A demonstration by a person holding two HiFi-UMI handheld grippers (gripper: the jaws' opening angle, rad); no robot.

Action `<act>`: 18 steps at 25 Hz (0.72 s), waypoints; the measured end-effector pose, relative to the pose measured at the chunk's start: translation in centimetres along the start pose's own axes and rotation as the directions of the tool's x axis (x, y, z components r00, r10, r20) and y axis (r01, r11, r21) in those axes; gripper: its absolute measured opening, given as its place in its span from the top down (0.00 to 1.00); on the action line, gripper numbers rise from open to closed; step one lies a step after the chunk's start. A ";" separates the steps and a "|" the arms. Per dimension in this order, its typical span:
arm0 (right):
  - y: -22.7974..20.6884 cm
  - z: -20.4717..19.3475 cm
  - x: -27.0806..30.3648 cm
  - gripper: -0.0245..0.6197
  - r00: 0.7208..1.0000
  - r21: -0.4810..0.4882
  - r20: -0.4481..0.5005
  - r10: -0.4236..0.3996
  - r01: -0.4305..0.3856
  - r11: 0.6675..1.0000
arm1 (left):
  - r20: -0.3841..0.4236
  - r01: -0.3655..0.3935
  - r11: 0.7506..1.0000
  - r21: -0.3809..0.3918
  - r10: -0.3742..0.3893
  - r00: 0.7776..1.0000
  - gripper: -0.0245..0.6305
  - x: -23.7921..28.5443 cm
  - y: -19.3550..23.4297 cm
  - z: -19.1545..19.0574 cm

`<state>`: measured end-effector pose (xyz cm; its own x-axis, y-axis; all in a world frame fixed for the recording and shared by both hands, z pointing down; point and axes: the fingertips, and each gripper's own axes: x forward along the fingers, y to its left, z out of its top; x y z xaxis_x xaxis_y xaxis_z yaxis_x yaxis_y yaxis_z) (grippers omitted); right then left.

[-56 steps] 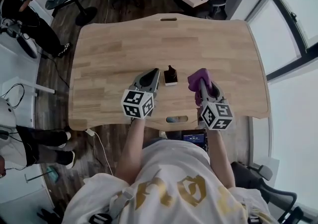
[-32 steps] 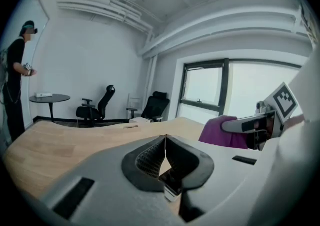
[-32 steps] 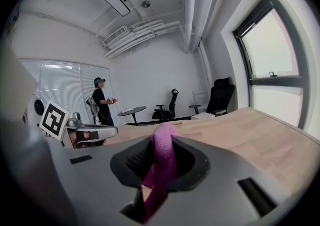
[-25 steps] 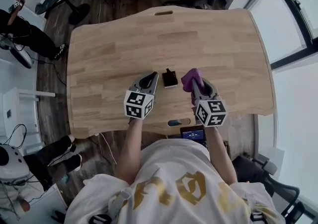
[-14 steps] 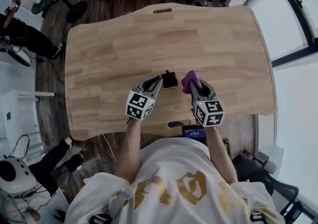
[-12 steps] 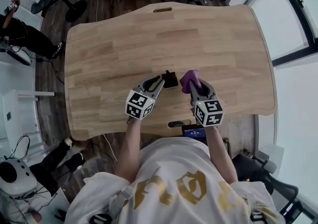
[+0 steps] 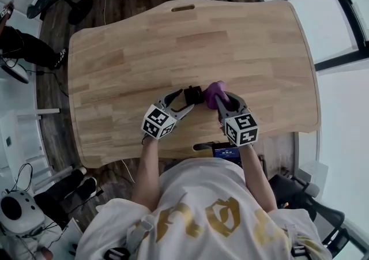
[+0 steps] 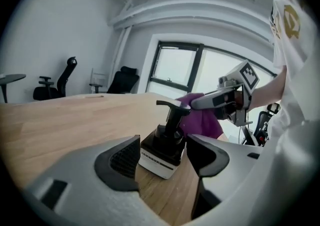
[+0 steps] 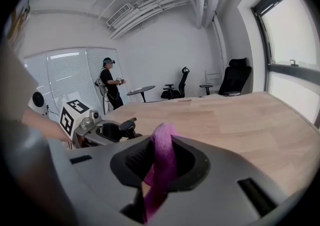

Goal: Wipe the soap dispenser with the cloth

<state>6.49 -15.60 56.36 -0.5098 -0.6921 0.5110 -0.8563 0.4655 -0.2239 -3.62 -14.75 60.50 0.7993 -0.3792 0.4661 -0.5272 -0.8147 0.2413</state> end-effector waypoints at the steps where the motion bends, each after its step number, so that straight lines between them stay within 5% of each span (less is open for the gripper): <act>1: -0.1 0.0 0.2 0.88 1.000 0.005 -0.004 0.003 -0.003 1.000 | -0.026 0.017 1.000 0.004 -0.017 1.000 0.55 0.4 0.0 -0.6; 7: -0.5 -0.8 1.2 0.88 0.999 0.041 -0.039 0.032 -0.031 0.999 | -0.118 0.064 0.995 0.070 -0.055 0.991 0.46 1.9 0.4 -2.9; 18: -1.1 -1.3 2.2 0.88 0.996 0.092 -0.057 0.072 -0.066 0.994 | -0.197 0.120 0.976 0.183 -0.083 0.977 0.45 3.9 0.5 -4.1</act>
<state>6.48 -16.91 58.80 -0.5642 -0.6245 0.5401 -0.8247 0.4577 -0.3323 -1.94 -14.81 65.89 0.7679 -0.2165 0.6029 -0.3657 -0.9209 0.1352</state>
